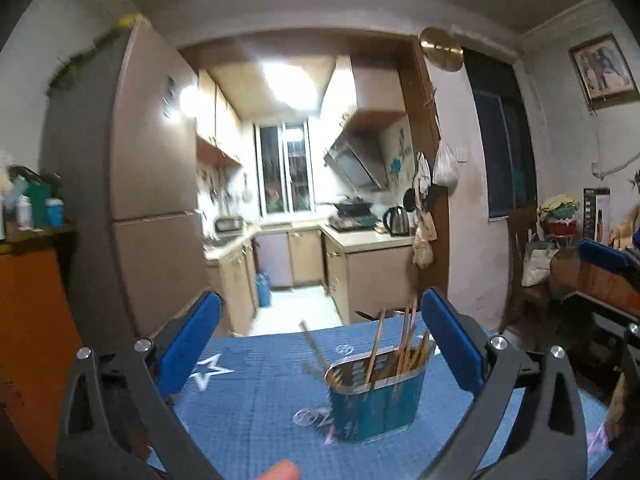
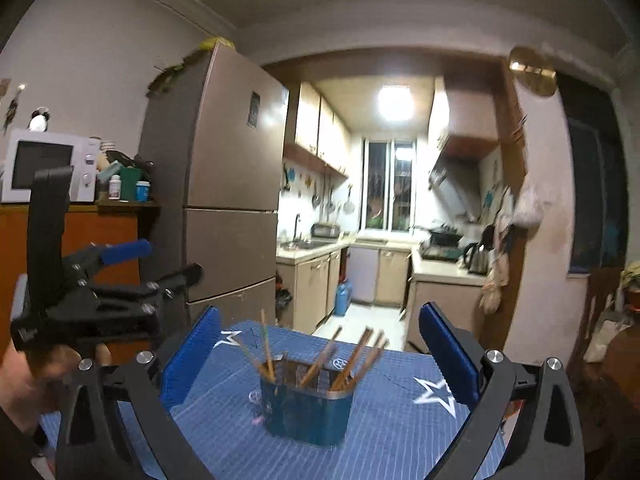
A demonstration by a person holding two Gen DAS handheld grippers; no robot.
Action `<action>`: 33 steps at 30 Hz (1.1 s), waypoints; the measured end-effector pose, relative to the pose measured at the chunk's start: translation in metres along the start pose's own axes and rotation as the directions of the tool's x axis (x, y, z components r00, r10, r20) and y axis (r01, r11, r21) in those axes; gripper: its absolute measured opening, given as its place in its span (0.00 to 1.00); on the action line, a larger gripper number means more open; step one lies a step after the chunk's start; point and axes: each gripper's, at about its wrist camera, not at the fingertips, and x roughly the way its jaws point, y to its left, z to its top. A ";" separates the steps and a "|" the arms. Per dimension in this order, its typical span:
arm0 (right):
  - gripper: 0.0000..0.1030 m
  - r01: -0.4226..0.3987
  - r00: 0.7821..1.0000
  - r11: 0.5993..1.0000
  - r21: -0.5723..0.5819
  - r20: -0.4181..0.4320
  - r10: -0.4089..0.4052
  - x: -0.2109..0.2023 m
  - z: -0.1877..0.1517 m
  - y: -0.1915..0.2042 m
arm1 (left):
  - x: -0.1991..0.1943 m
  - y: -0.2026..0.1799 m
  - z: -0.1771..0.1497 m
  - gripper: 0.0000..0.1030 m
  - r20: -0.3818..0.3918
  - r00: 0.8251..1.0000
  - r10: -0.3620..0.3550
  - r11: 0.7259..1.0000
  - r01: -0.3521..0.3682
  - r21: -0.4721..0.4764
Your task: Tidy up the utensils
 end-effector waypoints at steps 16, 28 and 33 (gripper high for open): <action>0.96 0.130 0.987 0.989 0.072 -0.104 -0.122 -0.139 -0.163 0.057 | -0.145 -0.027 -0.151 0.95 -0.125 0.992 0.030 0.996 -0.041 -0.083; 0.96 0.141 0.980 0.987 0.082 -0.154 -0.127 -0.169 -0.190 0.066 | -0.169 -0.038 -0.193 0.95 -0.187 0.982 0.032 0.997 -0.045 -0.068; 0.96 0.147 0.980 0.984 0.097 -0.150 -0.131 -0.174 -0.189 0.067 | -0.178 -0.042 -0.197 0.95 -0.181 0.983 0.036 0.997 -0.049 -0.065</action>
